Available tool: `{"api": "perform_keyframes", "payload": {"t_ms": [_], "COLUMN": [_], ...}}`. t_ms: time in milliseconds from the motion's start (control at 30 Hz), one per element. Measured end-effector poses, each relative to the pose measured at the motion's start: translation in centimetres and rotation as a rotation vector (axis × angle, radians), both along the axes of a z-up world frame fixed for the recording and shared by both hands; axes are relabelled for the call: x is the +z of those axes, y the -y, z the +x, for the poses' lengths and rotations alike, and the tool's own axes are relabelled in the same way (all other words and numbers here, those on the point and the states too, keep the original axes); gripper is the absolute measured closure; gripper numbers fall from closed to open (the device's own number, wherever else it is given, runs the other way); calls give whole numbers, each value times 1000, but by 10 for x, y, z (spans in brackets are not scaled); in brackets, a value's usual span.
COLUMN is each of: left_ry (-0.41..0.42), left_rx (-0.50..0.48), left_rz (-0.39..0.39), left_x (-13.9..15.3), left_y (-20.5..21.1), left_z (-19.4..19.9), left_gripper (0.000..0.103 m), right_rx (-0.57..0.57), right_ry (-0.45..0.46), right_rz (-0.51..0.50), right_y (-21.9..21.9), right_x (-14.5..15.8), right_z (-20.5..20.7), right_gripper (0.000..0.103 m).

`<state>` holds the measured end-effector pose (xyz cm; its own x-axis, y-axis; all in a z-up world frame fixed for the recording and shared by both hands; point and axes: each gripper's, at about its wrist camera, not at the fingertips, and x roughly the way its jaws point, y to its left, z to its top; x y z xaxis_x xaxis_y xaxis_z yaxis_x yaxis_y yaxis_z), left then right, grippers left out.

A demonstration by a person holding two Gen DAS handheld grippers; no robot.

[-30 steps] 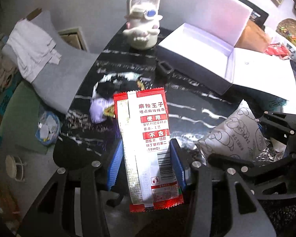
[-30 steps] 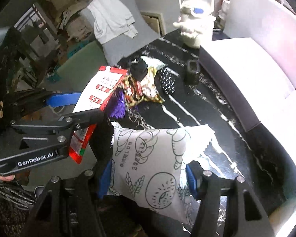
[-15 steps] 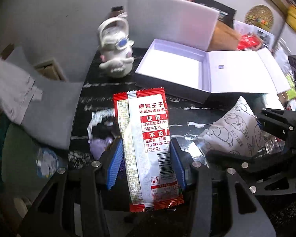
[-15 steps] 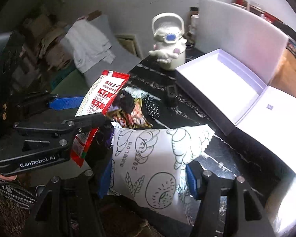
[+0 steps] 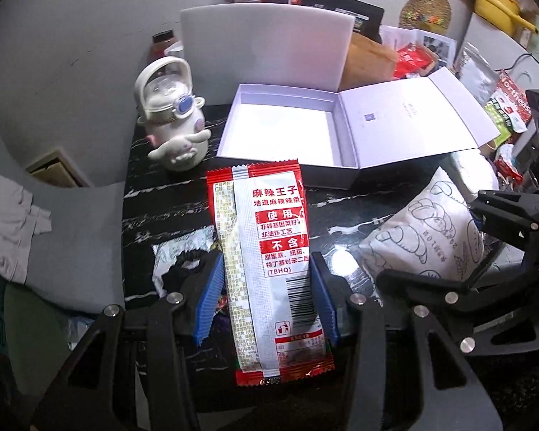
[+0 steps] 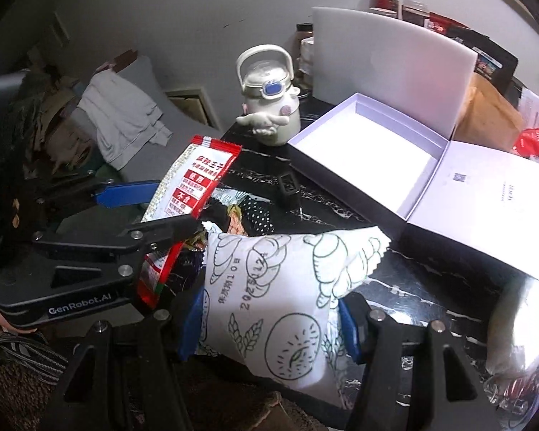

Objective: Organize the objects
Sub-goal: 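Carry the white bag with the right tool while the left tool carries the red packet to the box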

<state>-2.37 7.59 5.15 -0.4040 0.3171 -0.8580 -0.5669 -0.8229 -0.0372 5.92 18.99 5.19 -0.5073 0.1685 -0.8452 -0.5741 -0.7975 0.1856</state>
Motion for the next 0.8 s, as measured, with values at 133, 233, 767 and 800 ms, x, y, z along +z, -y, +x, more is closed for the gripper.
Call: {"api": "perform_keyframes", "payload": {"t_ms": [133,233,767,800], "left_ry": [15,27,49,52], "left_rx": [-35,-56,-102,-105], "left_rz": [14,18,-27,-31], "left_x": [-1,-3,-14,-15], "left_y": [-12,-24,-66,-69], "left_z": [-12,-25,-103,-108], "left_gripper": [57,57,57,57], "right_rx": [-25,-39,-53,-53], "right_ry": [11,18,13,14], "right_rz": [0,10,-9,-12], "right_y": [-9,-23,-99,-103], "right_x": [1,3,-1,-2], "right_z": [0,-1,-25,-26], "right_gripper": [41,41,41,41]}}
